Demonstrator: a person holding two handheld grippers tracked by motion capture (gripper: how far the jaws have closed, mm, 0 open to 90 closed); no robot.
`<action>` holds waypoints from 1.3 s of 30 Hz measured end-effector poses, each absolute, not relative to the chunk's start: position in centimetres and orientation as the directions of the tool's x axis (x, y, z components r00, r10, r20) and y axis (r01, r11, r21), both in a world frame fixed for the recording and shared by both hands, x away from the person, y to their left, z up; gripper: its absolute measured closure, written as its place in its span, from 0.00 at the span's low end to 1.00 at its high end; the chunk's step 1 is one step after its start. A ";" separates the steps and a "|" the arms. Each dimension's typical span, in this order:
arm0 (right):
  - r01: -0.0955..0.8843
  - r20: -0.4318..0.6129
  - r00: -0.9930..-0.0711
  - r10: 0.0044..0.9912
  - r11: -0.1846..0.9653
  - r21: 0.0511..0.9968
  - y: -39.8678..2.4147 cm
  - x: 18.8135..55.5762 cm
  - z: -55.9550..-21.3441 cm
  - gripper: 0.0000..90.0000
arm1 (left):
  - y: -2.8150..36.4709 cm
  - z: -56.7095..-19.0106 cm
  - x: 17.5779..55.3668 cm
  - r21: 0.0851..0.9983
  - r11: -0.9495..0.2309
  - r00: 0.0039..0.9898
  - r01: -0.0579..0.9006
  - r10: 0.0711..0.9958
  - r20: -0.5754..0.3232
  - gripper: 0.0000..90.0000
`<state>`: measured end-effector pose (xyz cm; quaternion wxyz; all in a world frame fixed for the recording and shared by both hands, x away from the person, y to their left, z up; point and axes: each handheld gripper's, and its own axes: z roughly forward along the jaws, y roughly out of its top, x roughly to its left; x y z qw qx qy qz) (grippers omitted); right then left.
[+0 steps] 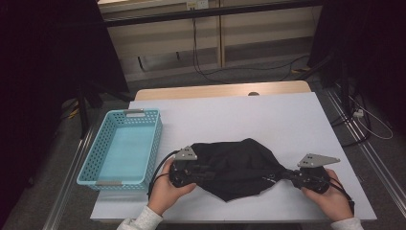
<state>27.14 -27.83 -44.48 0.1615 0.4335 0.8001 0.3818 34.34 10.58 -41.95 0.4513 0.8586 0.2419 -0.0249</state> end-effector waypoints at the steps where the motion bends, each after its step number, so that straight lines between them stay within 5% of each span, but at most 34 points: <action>1: 0.571 0.073 -0.573 0.817 0.333 0.751 -27.8 27.2 -44.5 0.97 | 10.6 -41.8 34.4 0.770 -0.475 0.885 0.427 0.394 -0.247 0.71; 9: 0.573 0.078 -0.572 0.816 0.330 0.750 -27.8 27.2 -44.5 0.97 | 11.5 -39.4 35.9 0.821 -0.382 0.866 0.425 0.434 -0.247 0.47; 15: 0.573 0.078 -0.575 0.814 0.333 0.749 -27.7 27.3 -44.6 0.97 | 10.9 -39.1 37.6 0.834 -0.356 0.853 0.422 0.468 -0.231 0.48; 27: 0.573 0.082 -0.578 0.812 0.333 0.749 -27.7 27.2 -44.7 0.97 | 10.2 -42.1 35.7 0.768 -0.533 0.908 0.355 0.391 -0.148 0.44; 39: 0.576 0.087 -0.581 0.809 0.334 0.746 -27.7 27.4 -44.7 0.97 | 11.8 -41.0 37.3 0.808 -0.441 0.871 0.391 0.460 -0.171 0.48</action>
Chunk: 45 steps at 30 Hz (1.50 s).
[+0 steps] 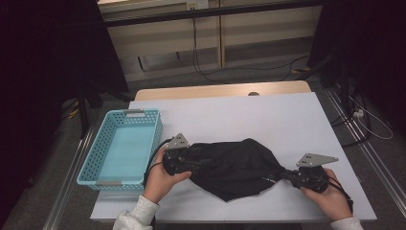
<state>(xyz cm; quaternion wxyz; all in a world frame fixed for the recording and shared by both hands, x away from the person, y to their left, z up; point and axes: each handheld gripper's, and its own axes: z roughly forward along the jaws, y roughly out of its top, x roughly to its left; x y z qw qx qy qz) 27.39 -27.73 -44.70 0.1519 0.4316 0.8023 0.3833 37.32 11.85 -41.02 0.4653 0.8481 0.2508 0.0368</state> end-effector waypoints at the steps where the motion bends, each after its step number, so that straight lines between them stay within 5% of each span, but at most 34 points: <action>1: 0.576 0.086 -0.581 0.809 0.334 0.746 -27.7 27.4 -44.7 0.97 | 11.7 -41.2 37.3 0.804 -0.446 0.873 0.394 0.455 -0.175 0.49; 9: 0.576 0.083 -0.582 0.809 0.338 0.745 -27.8 27.3 -44.7 0.97 | 10.6 -42.8 36.4 0.723 -0.573 0.897 0.386 0.415 -0.151 0.72; 16: 0.570 0.075 -0.583 0.809 0.341 0.747 -27.8 27.3 -44.6 0.97 | 10.6 -42.2 37.1 0.746 -0.493 0.863 0.449 0.457 -0.217 0.96; 30: 0.547 0.064 -0.549 0.833 0.300 0.782 -29.1 27.8 -43.4 0.98 | 14.4 -39.2 38.9 0.841 -0.193 0.767 0.506 0.546 -0.337 0.97; 39: 0.567 0.063 -0.562 0.824 0.329 0.755 -29.3 27.4 -44.1 0.97 | 13.0 -41.8 38.3 0.772 -0.303 0.761 0.559 0.557 -0.333 0.94; 45: 0.559 0.060 -0.567 0.821 0.331 0.761 -28.9 27.3 -43.8 0.97 | 12.5 -41.3 38.0 0.801 -0.322 0.784 0.505 0.559 -0.269 0.72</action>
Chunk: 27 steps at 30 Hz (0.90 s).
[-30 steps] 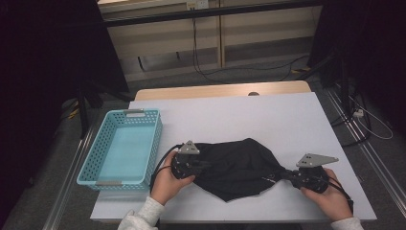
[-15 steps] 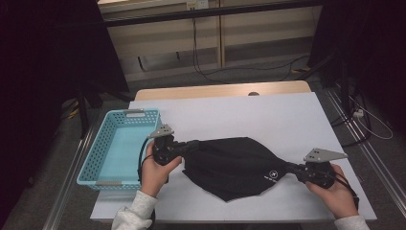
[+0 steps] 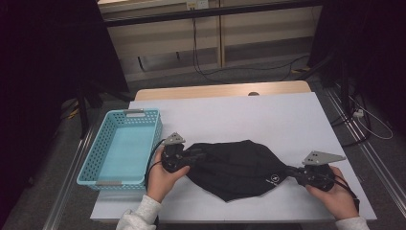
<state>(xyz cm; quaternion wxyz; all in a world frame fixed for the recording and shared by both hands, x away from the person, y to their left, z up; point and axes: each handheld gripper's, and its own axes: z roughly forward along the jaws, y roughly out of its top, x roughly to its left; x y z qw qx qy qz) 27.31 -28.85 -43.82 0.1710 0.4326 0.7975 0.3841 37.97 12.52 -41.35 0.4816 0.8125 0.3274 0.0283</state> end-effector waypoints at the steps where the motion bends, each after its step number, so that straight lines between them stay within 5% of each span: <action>1: 0.559 0.061 -0.570 0.819 0.333 0.760 -28.8 27.3 -43.9 0.97 | 12.4 -41.1 38.0 0.813 -0.314 0.788 0.490 0.558 -0.260 0.67; 4: 0.559 0.060 -0.572 0.818 0.335 0.759 -28.7 27.4 -43.9 0.97 | 12.2 -40.0 38.0 0.839 -0.305 0.803 0.451 0.548 -0.232 0.65; 8: 0.558 0.062 -0.575 0.816 0.335 0.759 -28.7 27.5 -43.9 0.97 | 11.4 -38.7 37.4 0.842 -0.348 0.845 0.412 0.491 -0.210 0.84; 14: 0.562 0.065 -0.572 0.818 0.333 0.758 -28.7 27.5 -44.0 0.97 | 10.0 -39.5 37.1 0.801 -0.432 0.869 0.415 0.450 -0.207 0.99; 22: 0.567 0.069 -0.578 0.813 0.339 0.751 -28.6 27.6 -44.2 0.97 | 10.3 -41.6 38.8 0.787 -0.431 0.845 0.442 0.494 -0.204 0.96; 27: 0.565 0.068 -0.580 0.812 0.340 0.752 -28.6 27.6 -44.1 0.97 | 9.7 -42.9 38.5 0.772 -0.499 0.884 0.394 0.436 -0.170 0.70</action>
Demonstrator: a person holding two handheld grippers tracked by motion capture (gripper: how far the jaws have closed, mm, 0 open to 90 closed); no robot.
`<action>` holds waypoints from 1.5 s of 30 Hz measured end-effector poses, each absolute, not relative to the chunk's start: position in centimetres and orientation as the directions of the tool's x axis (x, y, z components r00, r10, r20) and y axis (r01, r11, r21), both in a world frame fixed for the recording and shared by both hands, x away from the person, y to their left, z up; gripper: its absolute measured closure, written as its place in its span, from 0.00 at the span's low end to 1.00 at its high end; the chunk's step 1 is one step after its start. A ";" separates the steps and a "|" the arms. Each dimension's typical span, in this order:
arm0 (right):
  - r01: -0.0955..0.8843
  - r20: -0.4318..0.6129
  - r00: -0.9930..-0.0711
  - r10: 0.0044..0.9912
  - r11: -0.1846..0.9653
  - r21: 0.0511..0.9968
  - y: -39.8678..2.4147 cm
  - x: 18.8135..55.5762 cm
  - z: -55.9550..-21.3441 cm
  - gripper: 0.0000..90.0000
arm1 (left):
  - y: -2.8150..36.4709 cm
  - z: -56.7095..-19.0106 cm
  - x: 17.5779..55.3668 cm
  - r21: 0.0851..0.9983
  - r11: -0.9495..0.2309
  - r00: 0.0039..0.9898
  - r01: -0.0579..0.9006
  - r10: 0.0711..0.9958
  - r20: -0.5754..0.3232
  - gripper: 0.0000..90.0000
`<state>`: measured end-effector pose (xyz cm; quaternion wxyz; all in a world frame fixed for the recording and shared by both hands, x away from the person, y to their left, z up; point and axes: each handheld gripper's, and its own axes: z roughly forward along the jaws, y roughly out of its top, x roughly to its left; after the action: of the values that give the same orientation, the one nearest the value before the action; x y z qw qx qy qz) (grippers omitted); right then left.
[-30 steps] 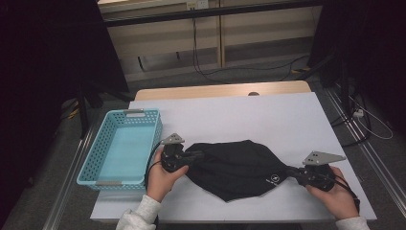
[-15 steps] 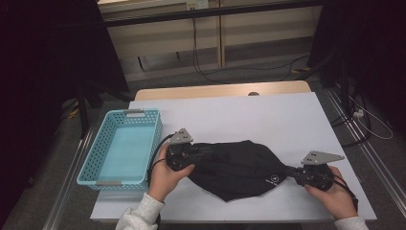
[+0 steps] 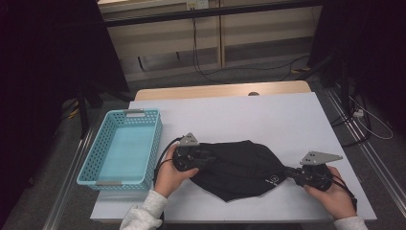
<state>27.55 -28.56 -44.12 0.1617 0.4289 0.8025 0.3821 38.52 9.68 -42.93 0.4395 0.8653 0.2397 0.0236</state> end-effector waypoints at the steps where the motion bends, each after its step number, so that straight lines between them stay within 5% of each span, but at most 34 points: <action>1: 0.565 0.067 -0.580 0.812 0.341 0.751 -28.6 27.5 -44.1 0.97 | 9.6 -43.1 38.4 0.769 -0.511 0.889 0.384 0.431 -0.157 0.68; 8: 0.567 0.071 -0.585 0.808 0.345 0.748 -28.4 27.5 -44.2 0.97 | 9.1 -43.9 38.5 0.753 -0.554 0.898 0.355 0.427 -0.109 0.59; 14: 0.566 0.071 -0.586 0.808 0.345 0.749 -28.5 27.6 -44.2 0.97 | 10.0 -42.2 38.7 0.788 -0.473 0.883 0.394 0.434 -0.181 0.55; 23: 0.567 0.071 -0.588 0.806 0.348 0.747 -28.3 27.6 -44.3 0.97 | 10.8 -42.8 40.2 0.771 -0.363 0.809 0.523 0.497 -0.315 0.92; 29: 0.571 0.075 -0.587 0.806 0.347 0.744 -28.4 27.6 -44.4 0.97 | 11.2 -42.1 40.6 0.797 -0.312 0.790 0.516 0.534 -0.302 0.99; 34: 0.571 0.075 -0.591 0.804 0.350 0.743 -28.4 27.6 -44.4 0.97 | 10.0 -42.8 40.0 0.769 -0.442 0.839 0.461 0.500 -0.216 0.89; 45: 0.570 0.074 -0.593 0.802 0.353 0.742 -28.4 27.6 -44.3 0.97 | 9.0 -42.9 38.9 0.765 -0.537 0.890 0.355 0.444 -0.101 0.68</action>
<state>27.60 -28.38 -44.33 0.1533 0.4244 0.8080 0.3788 38.94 9.04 -42.92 0.4235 0.8751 0.2283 0.0530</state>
